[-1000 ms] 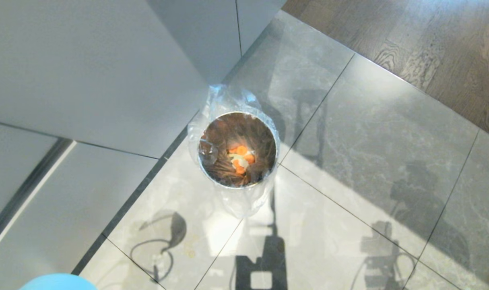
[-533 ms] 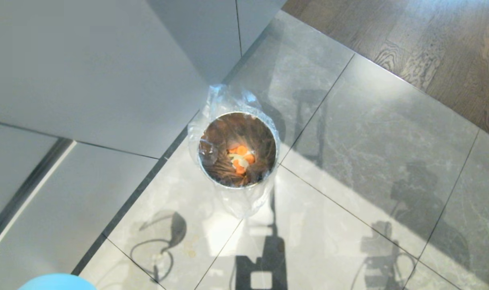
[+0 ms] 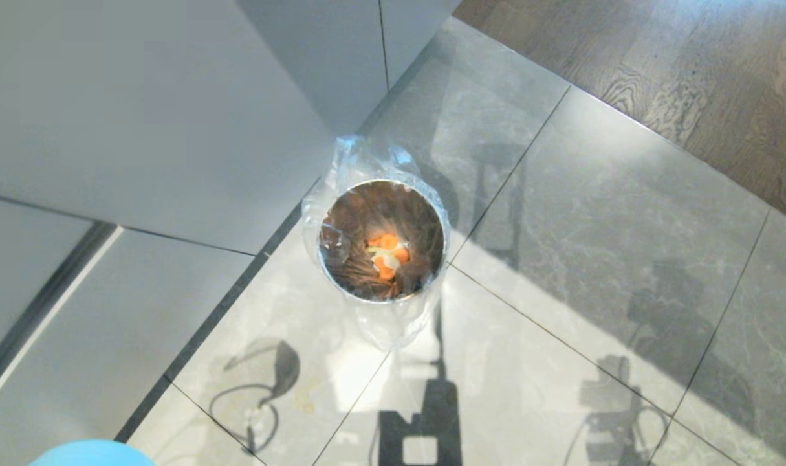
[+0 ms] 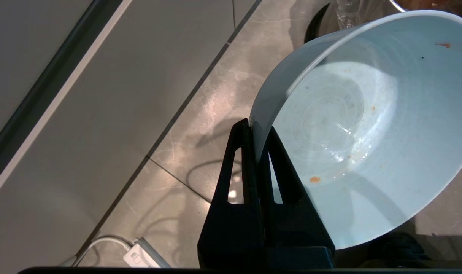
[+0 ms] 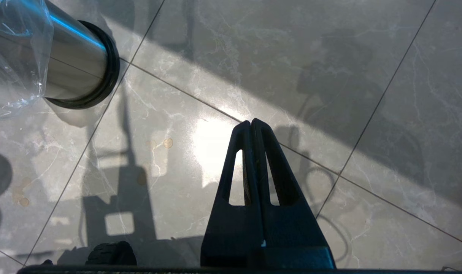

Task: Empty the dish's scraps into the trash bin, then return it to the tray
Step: Put the bowl back to the table

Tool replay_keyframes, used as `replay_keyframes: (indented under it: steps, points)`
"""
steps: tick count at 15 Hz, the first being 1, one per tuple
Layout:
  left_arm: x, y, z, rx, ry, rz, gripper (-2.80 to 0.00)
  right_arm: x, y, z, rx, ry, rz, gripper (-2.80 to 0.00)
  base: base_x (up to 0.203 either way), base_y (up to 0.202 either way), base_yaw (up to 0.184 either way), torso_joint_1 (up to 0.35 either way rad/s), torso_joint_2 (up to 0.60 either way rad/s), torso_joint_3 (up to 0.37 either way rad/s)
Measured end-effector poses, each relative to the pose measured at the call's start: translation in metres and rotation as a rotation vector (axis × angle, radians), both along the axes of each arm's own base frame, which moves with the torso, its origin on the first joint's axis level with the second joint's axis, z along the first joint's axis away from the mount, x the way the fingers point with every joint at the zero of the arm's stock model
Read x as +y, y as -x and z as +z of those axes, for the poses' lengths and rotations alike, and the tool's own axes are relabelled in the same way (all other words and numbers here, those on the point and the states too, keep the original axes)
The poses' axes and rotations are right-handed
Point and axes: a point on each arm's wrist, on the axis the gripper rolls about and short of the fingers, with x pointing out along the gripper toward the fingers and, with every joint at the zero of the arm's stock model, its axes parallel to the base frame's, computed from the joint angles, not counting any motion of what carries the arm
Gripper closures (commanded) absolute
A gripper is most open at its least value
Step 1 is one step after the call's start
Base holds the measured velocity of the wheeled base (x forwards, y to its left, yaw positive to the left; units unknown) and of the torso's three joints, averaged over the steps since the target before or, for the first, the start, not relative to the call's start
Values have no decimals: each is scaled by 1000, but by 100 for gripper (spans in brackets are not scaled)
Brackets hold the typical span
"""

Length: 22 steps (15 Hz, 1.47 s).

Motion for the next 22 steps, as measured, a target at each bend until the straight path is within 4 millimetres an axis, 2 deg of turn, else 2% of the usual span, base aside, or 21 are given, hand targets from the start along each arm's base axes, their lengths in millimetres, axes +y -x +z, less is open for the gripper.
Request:
replay_keyframes:
  steps: [22]
  points:
    - [0, 0, 0, 0, 17, 1, 0, 0, 0, 0, 0, 1, 0, 0, 0, 0, 0, 0, 0, 4]
